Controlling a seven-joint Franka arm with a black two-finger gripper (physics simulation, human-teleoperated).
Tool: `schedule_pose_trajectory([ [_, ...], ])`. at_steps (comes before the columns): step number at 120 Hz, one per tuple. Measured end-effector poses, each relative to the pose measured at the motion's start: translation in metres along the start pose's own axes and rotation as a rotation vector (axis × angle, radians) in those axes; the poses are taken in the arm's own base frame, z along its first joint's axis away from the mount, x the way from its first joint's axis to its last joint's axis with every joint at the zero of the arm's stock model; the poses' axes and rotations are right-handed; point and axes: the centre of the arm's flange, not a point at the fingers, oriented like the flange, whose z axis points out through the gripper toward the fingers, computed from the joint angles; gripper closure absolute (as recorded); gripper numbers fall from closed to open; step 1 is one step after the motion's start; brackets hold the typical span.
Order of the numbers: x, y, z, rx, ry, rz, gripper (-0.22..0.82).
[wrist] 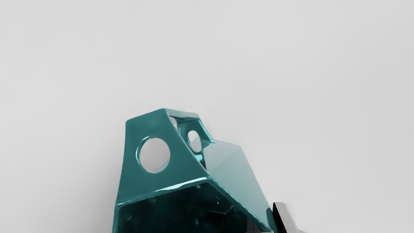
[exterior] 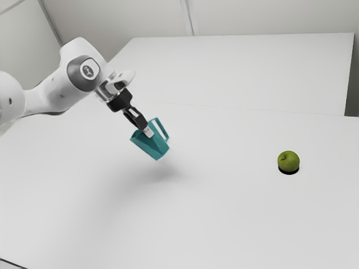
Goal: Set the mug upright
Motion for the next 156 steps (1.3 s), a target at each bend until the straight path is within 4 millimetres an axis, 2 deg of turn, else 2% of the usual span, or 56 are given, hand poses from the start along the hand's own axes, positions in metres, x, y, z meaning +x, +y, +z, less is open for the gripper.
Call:
schedule_pose_trajectory([
  [13,-0.012,-0.025,-0.024,0.14,-0.088,-0.049,0.79],
  [24,-0.007,-0.024,-0.032,0.235,-0.146,-0.061,0.79],
  [44,0.009,-0.006,-0.01,0.321,-0.212,-0.072,0.79],
  [66,0.005,-0.026,0.02,0.363,-0.261,-0.16,0.79],
  [91,0.005,-0.036,0.056,0.376,-0.304,-0.232,0.79],
  [128,0.002,-0.045,0.076,0.385,-0.317,-0.323,0.78],
  [135,0.0,-0.046,0.078,0.384,-0.319,-0.336,0.72],
  [147,0.0,-0.044,0.078,0.381,-0.315,-0.353,0.49],
  [156,0.003,-0.036,0.068,0.383,-0.297,-0.359,0.35],
])
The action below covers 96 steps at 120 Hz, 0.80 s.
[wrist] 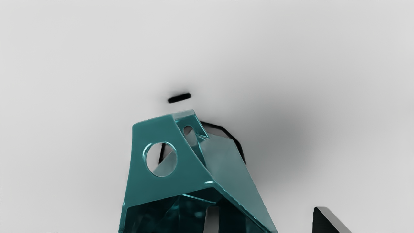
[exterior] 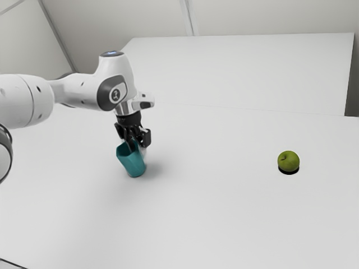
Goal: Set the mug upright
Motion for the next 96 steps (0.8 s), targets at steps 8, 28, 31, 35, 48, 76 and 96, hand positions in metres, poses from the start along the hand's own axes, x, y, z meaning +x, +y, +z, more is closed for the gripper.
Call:
schedule_pose_trajectory([
  [8,-0.005,0.005,-0.022,0.0,0.028,-0.005,0.25],
  [28,-0.009,-0.002,-0.094,-0.023,0.11,-0.047,0.12],
  [31,-0.009,-0.005,-0.105,-0.024,0.12,-0.054,0.1],
  [35,-0.007,-0.009,-0.119,-0.025,0.135,-0.063,0.09],
  [48,-0.003,-0.017,-0.168,-0.018,0.182,-0.078,0.05],
  [76,-0.008,-0.012,-0.192,-0.027,0.154,-0.081,0.02],
  [96,-0.011,-0.013,-0.19,-0.038,0.128,-0.088,0.01],
])
